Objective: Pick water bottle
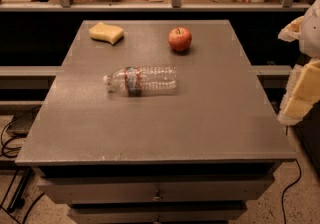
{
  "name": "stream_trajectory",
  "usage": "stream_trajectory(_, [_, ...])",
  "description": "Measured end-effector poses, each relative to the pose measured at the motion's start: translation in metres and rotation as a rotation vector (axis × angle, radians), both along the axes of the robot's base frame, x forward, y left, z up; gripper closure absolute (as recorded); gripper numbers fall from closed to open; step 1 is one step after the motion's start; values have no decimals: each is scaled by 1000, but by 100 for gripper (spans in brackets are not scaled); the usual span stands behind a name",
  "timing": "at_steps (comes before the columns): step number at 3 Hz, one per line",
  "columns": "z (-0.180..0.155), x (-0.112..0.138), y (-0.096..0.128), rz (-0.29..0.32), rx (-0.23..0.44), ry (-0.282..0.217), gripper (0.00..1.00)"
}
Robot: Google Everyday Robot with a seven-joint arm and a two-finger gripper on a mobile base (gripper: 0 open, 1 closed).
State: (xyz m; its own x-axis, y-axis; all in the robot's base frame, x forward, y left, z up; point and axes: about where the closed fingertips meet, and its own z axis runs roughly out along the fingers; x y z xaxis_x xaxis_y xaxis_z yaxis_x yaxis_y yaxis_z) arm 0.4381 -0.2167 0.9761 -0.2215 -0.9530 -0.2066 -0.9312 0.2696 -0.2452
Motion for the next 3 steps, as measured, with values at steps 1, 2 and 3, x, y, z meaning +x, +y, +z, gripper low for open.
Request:
stream_trajectory(1, [0,0,0,0,0,0,0])
stream_trajectory(2, [0,1,1,3,25,-7,0])
stream_trajectory(3, [-11,17,1,51,156,-4,0])
